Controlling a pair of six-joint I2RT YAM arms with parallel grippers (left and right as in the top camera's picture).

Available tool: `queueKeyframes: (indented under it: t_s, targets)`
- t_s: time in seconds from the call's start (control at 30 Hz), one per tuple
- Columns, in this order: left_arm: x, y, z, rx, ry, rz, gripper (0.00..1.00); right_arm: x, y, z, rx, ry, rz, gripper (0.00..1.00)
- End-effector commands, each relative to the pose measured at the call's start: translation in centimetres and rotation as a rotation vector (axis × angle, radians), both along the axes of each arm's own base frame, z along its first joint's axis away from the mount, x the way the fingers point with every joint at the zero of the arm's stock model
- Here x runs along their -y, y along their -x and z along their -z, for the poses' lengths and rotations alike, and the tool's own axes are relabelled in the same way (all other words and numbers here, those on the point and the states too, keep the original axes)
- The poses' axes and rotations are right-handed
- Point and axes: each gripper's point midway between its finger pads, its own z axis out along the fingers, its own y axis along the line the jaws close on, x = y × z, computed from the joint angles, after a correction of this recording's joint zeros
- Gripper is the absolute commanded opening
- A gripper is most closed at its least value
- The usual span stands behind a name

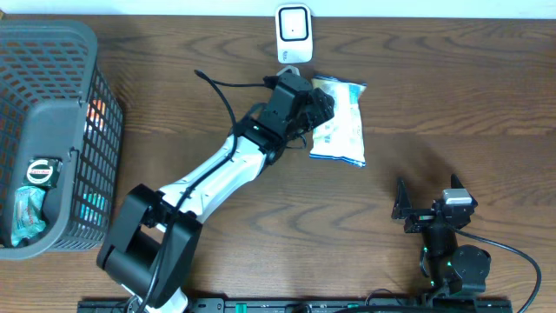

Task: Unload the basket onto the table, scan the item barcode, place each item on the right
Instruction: 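Lift the snack bag out and place it on the table near the scanner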

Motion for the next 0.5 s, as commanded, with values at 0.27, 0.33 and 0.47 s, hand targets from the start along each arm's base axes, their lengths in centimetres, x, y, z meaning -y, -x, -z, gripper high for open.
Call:
queueKeyframes:
  t_s: [0.27,0.33,0.47]
  targets:
    - [-7.6,1.5,-16.1,0.343,0.011,-0.035,0.68,0.0,0.0,0.1,-0.003,0.015,0.001,0.99]
    - [-9.6,3.1,-18.0,0.377,-0.029,-0.033,0.68,0.0,0.0,0.1,-0.003,0.015,0.001,0.99]
    - [-13.6,6.6,-21.7,0.443,-0.065,-0.063,0.68,0.0,0.0,0.1,-0.003,0.015,0.001,0.99]
